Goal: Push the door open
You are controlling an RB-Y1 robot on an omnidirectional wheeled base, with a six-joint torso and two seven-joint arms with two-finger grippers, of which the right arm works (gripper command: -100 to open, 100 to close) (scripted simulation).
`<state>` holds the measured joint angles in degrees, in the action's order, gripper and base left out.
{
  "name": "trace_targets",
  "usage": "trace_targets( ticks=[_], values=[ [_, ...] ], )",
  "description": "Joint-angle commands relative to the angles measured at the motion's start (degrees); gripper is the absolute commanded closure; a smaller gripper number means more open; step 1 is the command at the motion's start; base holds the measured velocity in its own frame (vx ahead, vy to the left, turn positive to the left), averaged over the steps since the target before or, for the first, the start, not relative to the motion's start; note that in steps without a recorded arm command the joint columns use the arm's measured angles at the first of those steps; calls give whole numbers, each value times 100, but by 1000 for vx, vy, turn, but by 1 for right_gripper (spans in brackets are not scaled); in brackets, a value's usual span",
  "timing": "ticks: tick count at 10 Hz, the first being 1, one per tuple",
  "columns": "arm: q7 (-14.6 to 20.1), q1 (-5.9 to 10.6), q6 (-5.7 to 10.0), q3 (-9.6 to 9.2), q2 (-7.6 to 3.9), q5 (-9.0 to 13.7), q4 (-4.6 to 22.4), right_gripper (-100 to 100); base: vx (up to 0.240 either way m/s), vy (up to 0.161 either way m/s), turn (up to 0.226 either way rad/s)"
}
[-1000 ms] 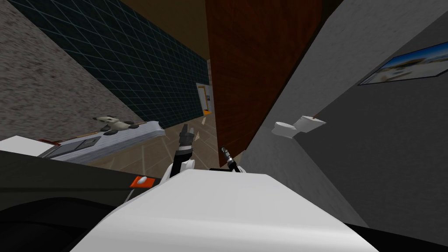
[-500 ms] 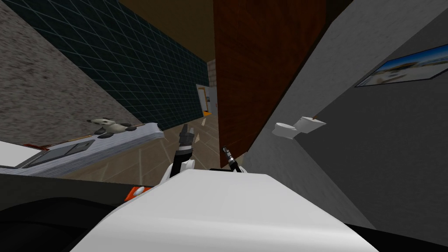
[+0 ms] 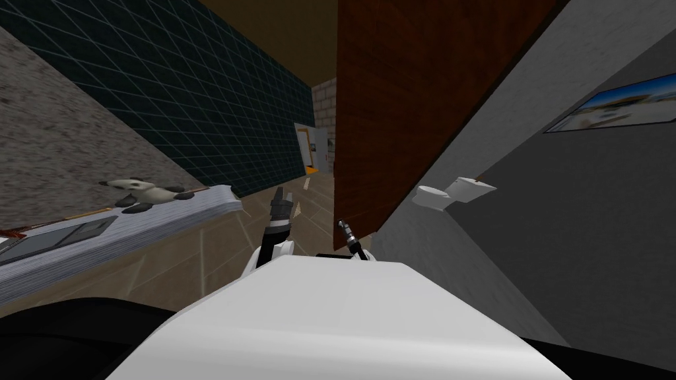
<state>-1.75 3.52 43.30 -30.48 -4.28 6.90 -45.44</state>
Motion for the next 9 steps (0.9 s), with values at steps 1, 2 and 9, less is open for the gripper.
trace_targets(
  ticks=[1, 2, 9],
  values=[
    [-21, 141, 92, 137, 26, 48, 266, 100, 87, 67, -67],
    [-21, 141, 92, 137, 26, 48, 266, 100, 36, 9, -22],
    [-393, -195, 10, -48, 426, -41, 82, -100, -116, -85, -101]
  ],
)
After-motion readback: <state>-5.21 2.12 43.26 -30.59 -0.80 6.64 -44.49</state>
